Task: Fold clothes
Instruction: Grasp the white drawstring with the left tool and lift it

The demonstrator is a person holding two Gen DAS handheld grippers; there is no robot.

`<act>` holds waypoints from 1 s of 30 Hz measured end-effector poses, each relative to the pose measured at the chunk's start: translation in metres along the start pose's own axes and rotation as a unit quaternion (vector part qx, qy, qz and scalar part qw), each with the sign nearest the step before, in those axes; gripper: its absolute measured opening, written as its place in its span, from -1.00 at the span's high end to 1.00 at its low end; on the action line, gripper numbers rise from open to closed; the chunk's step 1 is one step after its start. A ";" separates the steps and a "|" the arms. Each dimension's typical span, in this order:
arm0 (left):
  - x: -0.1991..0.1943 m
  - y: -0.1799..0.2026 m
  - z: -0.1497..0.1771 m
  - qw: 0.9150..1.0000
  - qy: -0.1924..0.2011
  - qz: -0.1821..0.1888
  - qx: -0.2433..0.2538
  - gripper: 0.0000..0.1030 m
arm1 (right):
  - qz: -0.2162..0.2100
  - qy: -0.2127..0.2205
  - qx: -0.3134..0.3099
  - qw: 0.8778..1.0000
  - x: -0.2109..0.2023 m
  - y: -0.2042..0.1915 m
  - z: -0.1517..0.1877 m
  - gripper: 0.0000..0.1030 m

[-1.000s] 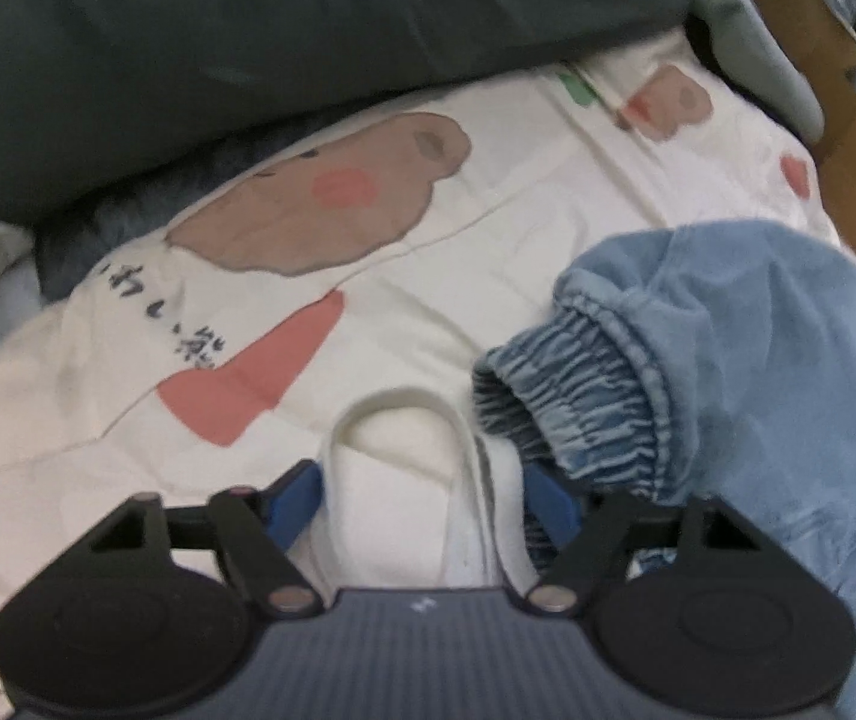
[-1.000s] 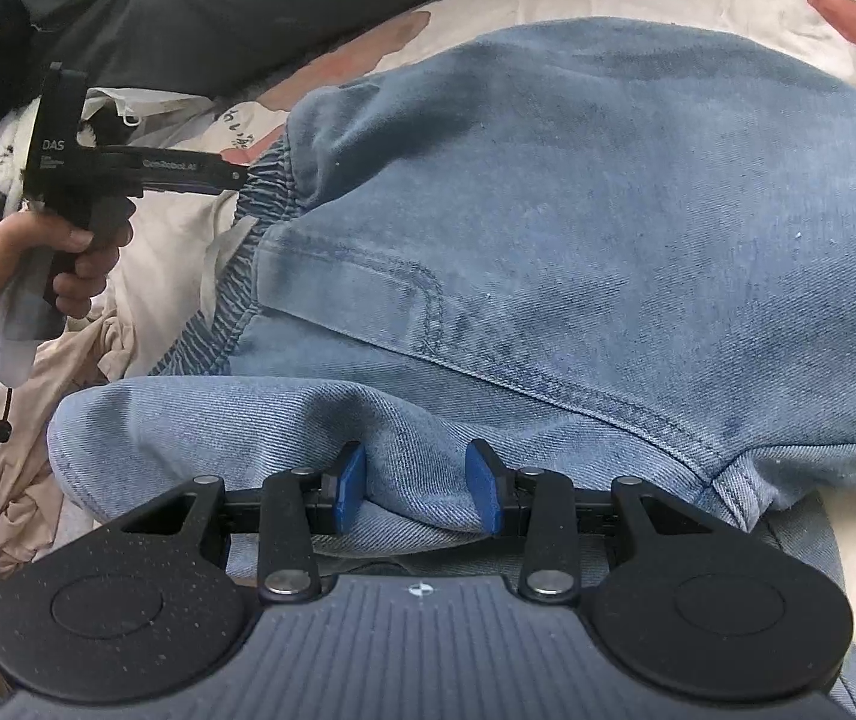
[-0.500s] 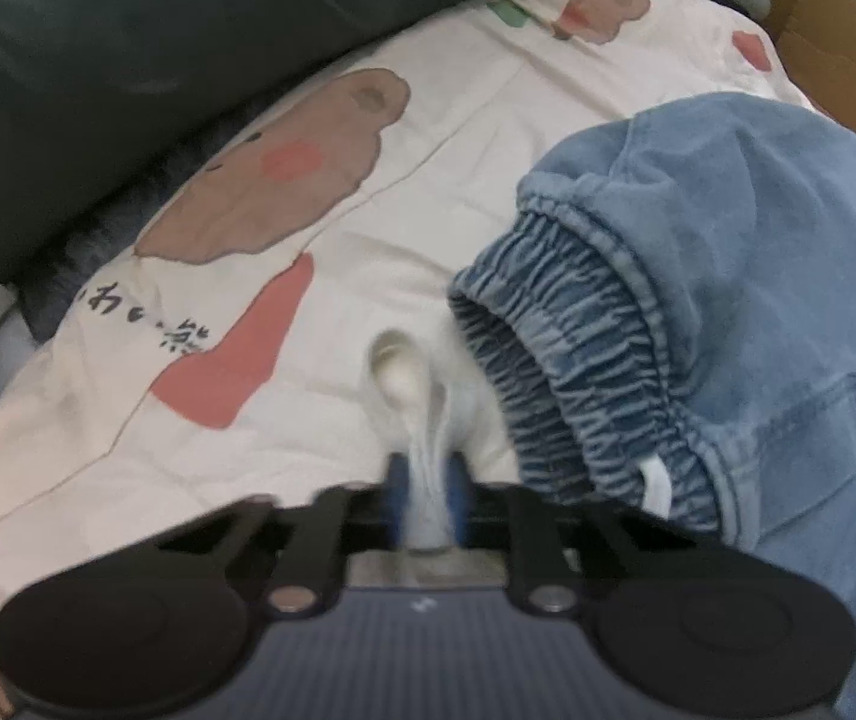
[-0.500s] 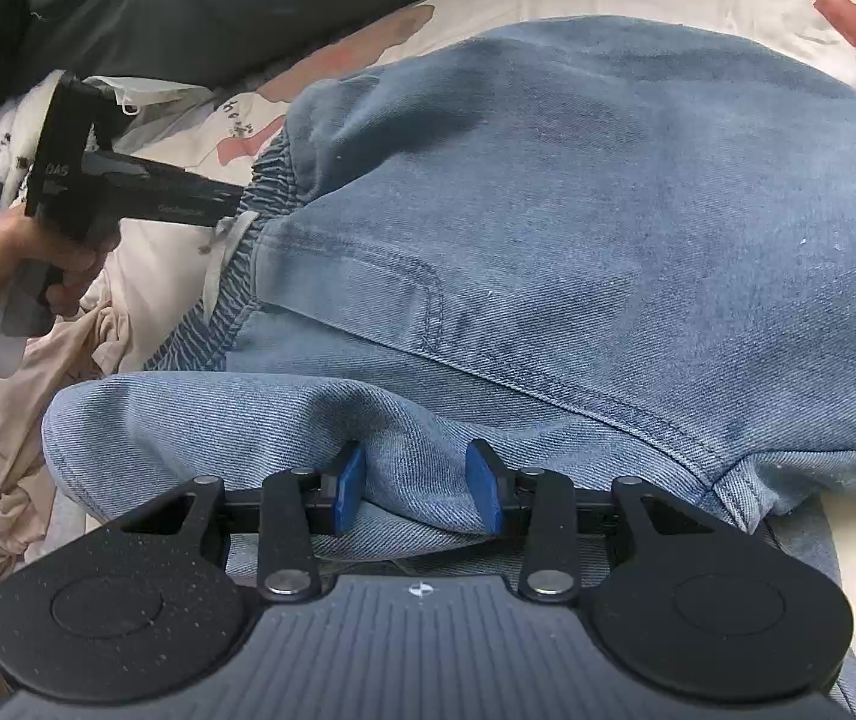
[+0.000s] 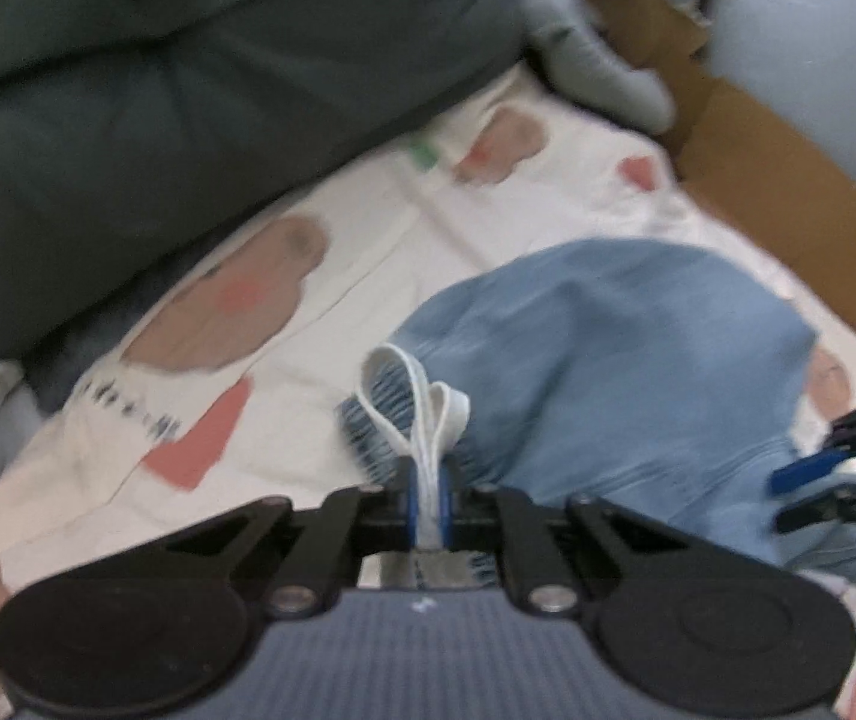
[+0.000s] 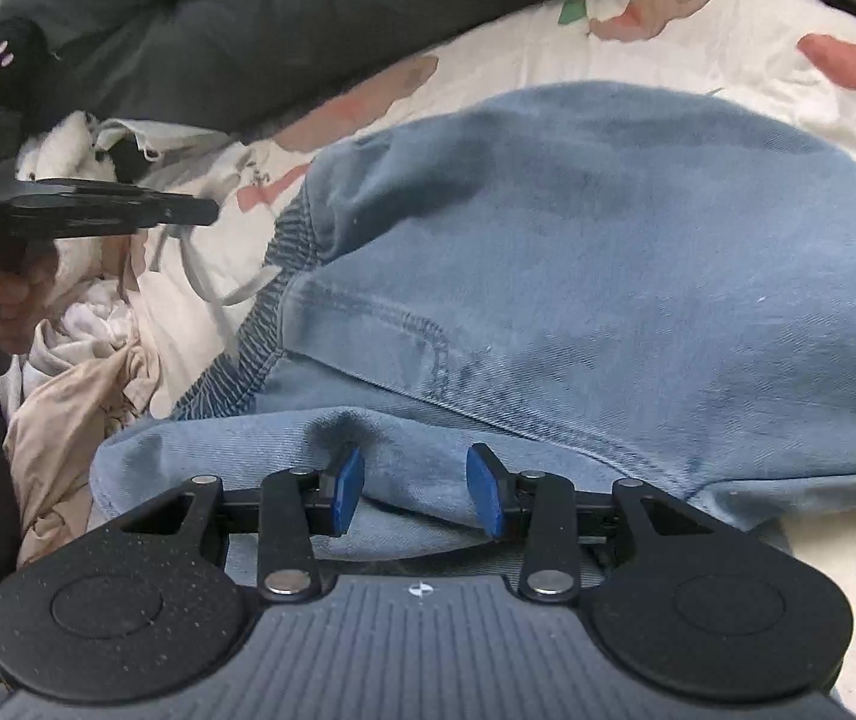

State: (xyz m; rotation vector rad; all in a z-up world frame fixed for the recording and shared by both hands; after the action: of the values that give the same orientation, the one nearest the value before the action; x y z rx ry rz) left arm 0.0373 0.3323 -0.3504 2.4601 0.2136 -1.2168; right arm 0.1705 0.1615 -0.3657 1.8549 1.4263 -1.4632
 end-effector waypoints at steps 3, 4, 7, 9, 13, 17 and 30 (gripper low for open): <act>0.003 0.026 -0.011 0.999 0.000 0.032 0.008 0.86 | 0.013 0.002 -0.003 1.000 -0.007 0.008 0.003 0.12; 0.006 0.035 -0.013 0.999 -0.001 0.041 0.015 0.86 | 0.016 0.003 -0.003 1.000 -0.009 0.011 0.005 0.12; 0.019 0.056 -0.014 0.998 -0.010 0.061 0.031 0.86 | 0.026 0.007 -0.002 1.000 -0.014 0.019 0.009 0.12; 0.029 0.064 -0.013 0.997 -0.018 0.069 0.038 0.86 | 0.030 0.008 0.003 0.999 -0.016 0.026 0.012 0.12; 0.045 0.079 -0.008 0.995 -0.032 0.083 0.049 0.86 | 0.037 0.008 0.011 0.999 -0.020 0.038 0.018 0.12; 0.058 0.092 0.000 0.993 -0.053 0.084 0.057 0.85 | 0.048 0.007 0.011 0.999 -0.026 0.050 0.022 0.12; 0.023 0.134 -0.006 0.989 -0.078 0.110 0.055 0.25 | 0.098 0.031 0.019 0.995 -0.102 0.062 0.005 0.12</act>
State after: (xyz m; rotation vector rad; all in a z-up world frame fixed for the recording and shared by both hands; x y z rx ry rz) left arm 0.0960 0.2114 -0.3288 2.3880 -0.1684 -1.3450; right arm 0.2280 0.0839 -0.2950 2.0167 1.2117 -1.3569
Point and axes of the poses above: each gripper's, at about its wrist camera, not at the fingertips, and x roughly the way its jaws point, y to its right, z to its underside, the point moved 10 cm from there along x, roughly the way its jaws point, and after that the axes turned 8 degrees about z, right-handed, at the moved point
